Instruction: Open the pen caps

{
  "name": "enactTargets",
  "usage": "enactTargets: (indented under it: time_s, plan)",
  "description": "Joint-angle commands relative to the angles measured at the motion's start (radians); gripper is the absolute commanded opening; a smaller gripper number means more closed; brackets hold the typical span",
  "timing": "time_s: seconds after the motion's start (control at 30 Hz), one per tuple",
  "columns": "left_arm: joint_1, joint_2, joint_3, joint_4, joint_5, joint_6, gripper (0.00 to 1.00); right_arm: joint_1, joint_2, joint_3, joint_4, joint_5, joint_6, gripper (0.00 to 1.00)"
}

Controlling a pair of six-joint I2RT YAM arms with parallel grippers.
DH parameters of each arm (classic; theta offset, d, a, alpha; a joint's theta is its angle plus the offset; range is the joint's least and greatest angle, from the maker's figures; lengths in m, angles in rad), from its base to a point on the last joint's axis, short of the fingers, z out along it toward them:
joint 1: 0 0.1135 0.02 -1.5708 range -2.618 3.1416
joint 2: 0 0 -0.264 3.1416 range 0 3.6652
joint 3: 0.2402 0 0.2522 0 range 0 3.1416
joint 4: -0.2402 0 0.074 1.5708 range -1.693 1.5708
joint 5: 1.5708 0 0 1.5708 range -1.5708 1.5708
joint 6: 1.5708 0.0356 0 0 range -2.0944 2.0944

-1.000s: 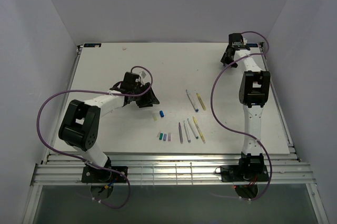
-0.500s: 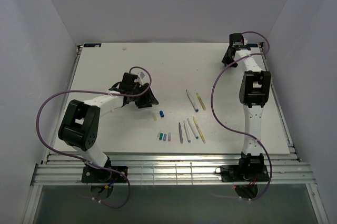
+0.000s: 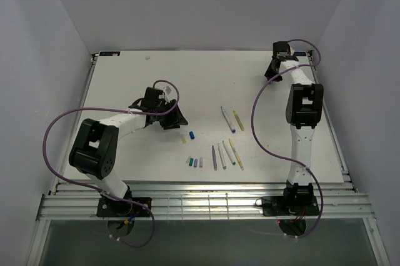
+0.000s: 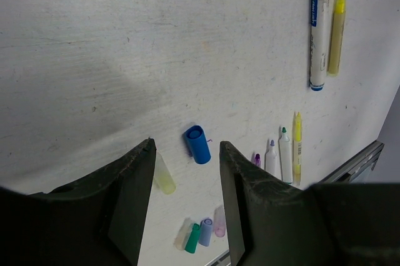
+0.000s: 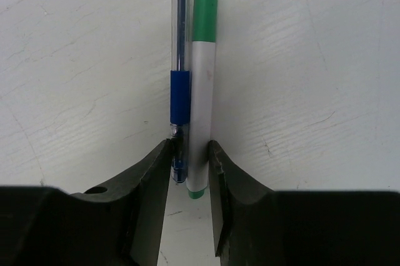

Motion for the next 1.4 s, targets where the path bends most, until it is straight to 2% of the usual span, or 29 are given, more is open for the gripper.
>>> enactTargets:
  time_s: [0.0,0.23,0.53,0.63,0.8,0.9,1.07,1.37]
  plan:
    - [0.005,-0.055,-0.013,0.016,0.022,0.006,0.56,0.004,0.019,-0.053,-0.122,-0.03,0.011,0.34]
    - [0.006,-0.069,-0.025,0.016,0.028,0.006,0.56,0.007,-0.016,-0.105,-0.127,-0.033,0.012,0.3]
    - [0.006,-0.092,-0.033,0.002,0.034,0.006,0.56,0.041,-0.134,-0.288,-0.119,-0.064,-0.008,0.3]
    - [0.006,-0.1,-0.042,0.002,0.036,0.005,0.56,0.05,-0.17,-0.337,-0.131,-0.067,-0.017,0.36]
    - [0.005,-0.118,-0.06,0.004,0.037,0.0,0.56,0.05,-0.225,-0.394,-0.127,-0.058,-0.04,0.52]
    - [0.006,-0.131,-0.071,0.005,0.036,-0.002,0.56,0.05,-0.266,-0.443,-0.121,-0.06,-0.049,0.56]
    - [0.005,-0.143,-0.072,0.004,0.04,-0.002,0.56,0.05,-0.303,-0.521,-0.095,-0.049,-0.05,0.57]
    - [0.006,-0.17,-0.103,-0.002,0.039,0.005,0.56,0.035,-0.283,-0.501,-0.098,-0.003,-0.038,0.55]
